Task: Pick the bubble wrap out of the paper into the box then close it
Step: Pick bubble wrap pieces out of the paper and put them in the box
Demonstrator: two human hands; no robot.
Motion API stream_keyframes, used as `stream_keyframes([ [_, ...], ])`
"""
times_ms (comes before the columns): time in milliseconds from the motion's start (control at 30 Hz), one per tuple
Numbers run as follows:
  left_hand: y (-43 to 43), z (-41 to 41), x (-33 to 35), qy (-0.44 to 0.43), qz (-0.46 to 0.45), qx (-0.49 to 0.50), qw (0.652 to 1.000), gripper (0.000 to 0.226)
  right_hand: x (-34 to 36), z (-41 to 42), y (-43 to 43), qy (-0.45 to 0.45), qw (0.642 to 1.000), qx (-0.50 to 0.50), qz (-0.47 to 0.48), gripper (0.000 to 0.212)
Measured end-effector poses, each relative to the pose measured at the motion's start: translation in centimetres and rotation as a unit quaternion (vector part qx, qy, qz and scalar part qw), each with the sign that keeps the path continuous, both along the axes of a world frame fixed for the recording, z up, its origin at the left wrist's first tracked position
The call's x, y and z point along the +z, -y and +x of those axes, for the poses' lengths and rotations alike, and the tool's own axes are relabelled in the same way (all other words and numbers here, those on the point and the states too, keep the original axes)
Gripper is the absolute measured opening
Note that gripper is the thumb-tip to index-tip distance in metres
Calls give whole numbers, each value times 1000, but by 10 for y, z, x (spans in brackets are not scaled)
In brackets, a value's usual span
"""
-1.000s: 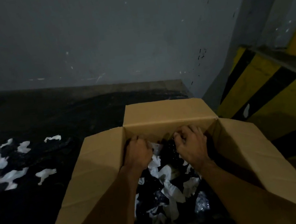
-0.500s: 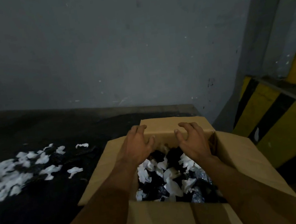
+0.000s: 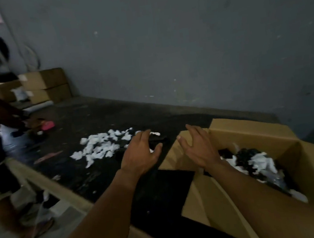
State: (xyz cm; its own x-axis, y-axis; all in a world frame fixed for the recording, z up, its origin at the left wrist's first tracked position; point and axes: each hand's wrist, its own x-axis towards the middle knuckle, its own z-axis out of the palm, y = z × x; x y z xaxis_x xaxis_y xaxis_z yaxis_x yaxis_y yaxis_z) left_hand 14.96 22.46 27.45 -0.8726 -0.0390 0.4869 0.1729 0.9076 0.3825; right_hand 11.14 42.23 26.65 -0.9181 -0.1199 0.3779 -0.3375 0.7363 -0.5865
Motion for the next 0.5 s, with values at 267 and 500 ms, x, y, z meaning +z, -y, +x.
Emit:
stream_keyframes([
  [267, 154, 46, -8, 17, 2, 79, 997, 63, -9, 11, 158, 14, 998, 61, 12, 62],
  [500, 303, 73, -22, 69, 8, 123, 990, 63, -32, 24, 304, 15, 995, 100, 5, 53],
])
